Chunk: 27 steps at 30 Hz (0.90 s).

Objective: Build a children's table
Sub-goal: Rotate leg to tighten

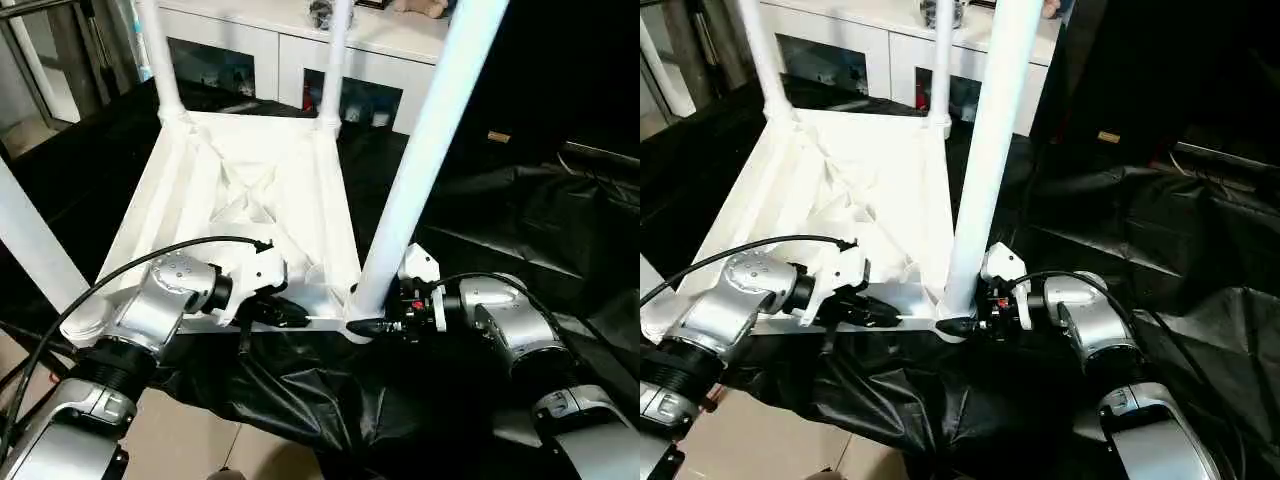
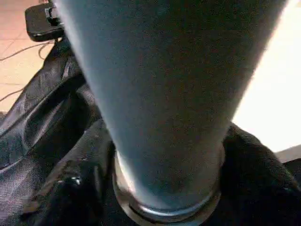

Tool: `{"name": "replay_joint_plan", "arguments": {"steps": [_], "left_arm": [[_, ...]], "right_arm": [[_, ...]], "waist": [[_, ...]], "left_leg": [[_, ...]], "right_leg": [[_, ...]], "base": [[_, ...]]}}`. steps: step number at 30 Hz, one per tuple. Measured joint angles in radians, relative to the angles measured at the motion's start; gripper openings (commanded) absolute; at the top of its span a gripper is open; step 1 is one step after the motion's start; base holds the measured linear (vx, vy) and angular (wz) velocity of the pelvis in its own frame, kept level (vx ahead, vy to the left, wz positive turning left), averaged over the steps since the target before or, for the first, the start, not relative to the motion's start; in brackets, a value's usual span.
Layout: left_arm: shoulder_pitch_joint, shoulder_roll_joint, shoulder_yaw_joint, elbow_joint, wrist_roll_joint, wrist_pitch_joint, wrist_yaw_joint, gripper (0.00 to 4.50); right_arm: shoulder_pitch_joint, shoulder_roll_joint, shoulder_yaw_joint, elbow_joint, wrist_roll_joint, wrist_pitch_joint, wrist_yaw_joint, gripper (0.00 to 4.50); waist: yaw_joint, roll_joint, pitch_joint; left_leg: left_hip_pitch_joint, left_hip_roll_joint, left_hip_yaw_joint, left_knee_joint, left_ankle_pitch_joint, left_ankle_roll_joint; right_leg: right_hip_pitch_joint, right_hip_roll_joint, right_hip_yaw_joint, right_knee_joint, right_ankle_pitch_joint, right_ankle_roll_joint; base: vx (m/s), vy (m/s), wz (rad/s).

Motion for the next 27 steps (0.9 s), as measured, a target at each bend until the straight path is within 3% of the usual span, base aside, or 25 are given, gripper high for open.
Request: {"name": "replay_joint_plan", "arguments": {"steps": [2, 9, 15, 22, 23, 27], "left_arm": [[0.000, 0.000, 0.000, -0.001, -0.001, 0.000, -0.004, 0.00], [0.000, -0.035, 0.006, 0.013, 0.004, 0.018, 0.048, 0.00], [-0.046, -0.121, 0.023, 0.086, 0.057, 0.071, 0.242, 0.00], [-0.075, -0.221, 0.041, 0.129, 0.096, 0.119, 0.424, 0.00], [-0.075, -0.227, 0.041, 0.129, 0.097, 0.122, 0.430, 0.00], [-0.075, -0.232, 0.041, 0.123, 0.096, 0.124, 0.429, 0.00]], "right_arm": [[0.000, 0.002, 0.000, 0.000, 0.007, 0.007, 0.003, 2.91], [0.030, 0.012, -0.031, -0.019, 0.013, 0.023, -0.050, 2.75], [-0.001, 0.101, -0.098, 0.071, -0.013, 0.018, -0.414, 2.72], [-0.048, 0.204, -0.148, 0.142, -0.052, 0.026, -0.789, 2.72], [-0.050, 0.208, -0.149, 0.145, -0.053, 0.021, -0.807, 3.26], [-0.050, 0.210, -0.151, 0.145, -0.051, 0.013, -0.802, 3.59]], "waist": [[0.000, 0.000, 0.000], [0.012, 0.000, 0.000], [-0.013, 0.000, 0.000], [-0.026, 0.001, -0.001], [-0.027, 0.002, -0.001], [-0.027, 0.003, -0.002]], "left_leg": [[0.000, 0.000, 0.000, 0.000, 0.000, 0.000], [0.002, 0.000, 0.001, 0.001, 0.000, 0.000], [0.003, -0.001, -0.002, 0.003, 0.001, -0.001], [0.002, -0.002, -0.002, 0.003, 0.001, -0.001], [0.002, -0.002, -0.002, 0.003, 0.001, -0.001], [0.002, -0.001, -0.002, 0.002, 0.001, -0.001]], "right_leg": [[0.000, 0.000, 0.000, 0.000, 0.000, 0.000], [0.002, -0.001, 0.001, 0.001, 0.000, 0.000], [0.006, -0.002, 0.002, -0.001, -0.002, 0.005], [0.005, -0.003, 0.001, -0.002, -0.002, 0.006], [0.005, -0.003, 0.001, -0.002, -0.002, 0.006], [0.005, -0.003, 0.001, -0.001, 0.000, 0.007]], "base": [[0.000, 0.000, 0.00], [0.000, 0.000, 0.00], [0.000, 0.000, 0.00], [0.000, 0.000, 0.00], [0.000, 0.000, 0.00], [0.000, 0.000, 0.00]]}}
